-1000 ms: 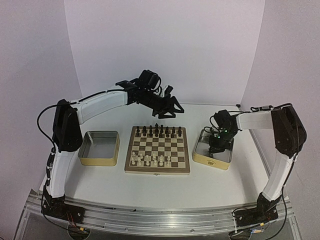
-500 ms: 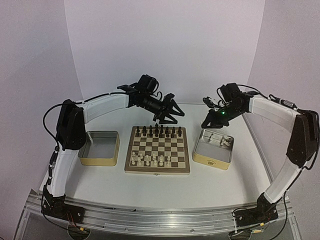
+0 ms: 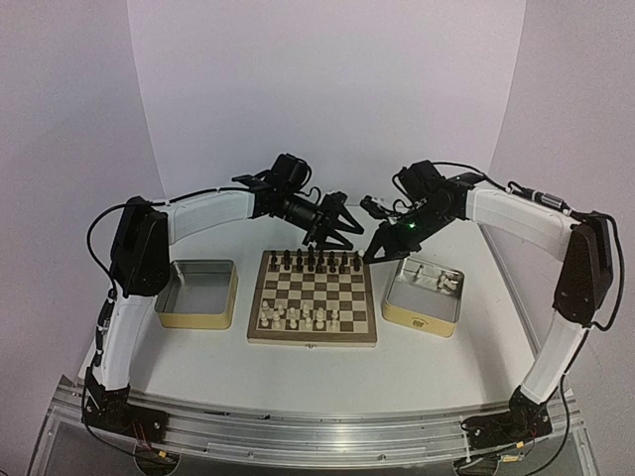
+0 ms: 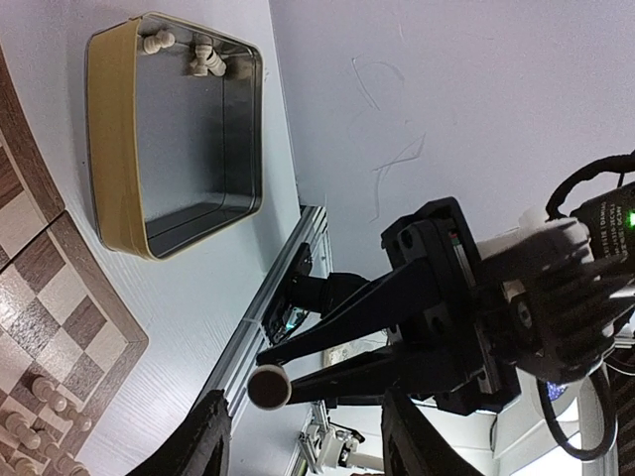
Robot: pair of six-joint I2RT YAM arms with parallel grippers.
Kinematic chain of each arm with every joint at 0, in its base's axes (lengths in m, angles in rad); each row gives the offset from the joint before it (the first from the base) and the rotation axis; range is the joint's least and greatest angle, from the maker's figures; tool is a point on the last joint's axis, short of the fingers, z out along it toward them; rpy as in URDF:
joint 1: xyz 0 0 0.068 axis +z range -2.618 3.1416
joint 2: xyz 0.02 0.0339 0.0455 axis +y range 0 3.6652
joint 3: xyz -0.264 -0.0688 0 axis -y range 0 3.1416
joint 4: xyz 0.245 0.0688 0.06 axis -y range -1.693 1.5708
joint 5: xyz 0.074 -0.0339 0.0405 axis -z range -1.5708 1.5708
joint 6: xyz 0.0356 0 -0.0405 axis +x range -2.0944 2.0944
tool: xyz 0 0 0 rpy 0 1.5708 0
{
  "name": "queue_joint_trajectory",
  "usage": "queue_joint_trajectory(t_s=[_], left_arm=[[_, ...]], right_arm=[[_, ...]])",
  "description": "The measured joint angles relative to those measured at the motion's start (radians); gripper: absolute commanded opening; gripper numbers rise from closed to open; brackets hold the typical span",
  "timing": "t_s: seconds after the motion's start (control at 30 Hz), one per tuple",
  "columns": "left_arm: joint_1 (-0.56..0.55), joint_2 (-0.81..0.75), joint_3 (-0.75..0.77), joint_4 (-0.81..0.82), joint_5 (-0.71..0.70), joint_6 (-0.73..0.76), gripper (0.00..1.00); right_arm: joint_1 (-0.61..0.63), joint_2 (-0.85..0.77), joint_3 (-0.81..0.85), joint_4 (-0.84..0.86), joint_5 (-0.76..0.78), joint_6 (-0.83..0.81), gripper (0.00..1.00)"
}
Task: Set up the chess pieces on the board
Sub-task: Place the chess piece on the chessboard.
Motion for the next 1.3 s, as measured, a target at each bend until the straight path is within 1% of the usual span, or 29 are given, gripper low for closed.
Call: queue_joint_trajectory(t_s=[0.17, 0.47, 1.03, 1.3], left_arm=[[0.0, 0.0, -0.005, 0.004, 0.007, 0.002, 0.48], [-0.004, 0.0, -0.005, -0.069, 0.012, 0.035, 0.47], [-0.024, 0.008, -0.005, -0.031, 0.05, 0.0, 0.3], [-0.024, 0.018, -0.005, -0.03, 0.062, 0.0, 0.27]], right_arm=[[0.012, 0.009, 0.008, -0.013, 0.0, 0.0, 0.0], [0.014, 0.01, 0.031, -0.016, -0.001, -0.001, 0.0], [0.02, 0.025, 0.061, -0.031, -0.004, -0.003, 0.0], [0.021, 0.025, 0.073, -0.052, -0.007, -0.004, 0.0]])
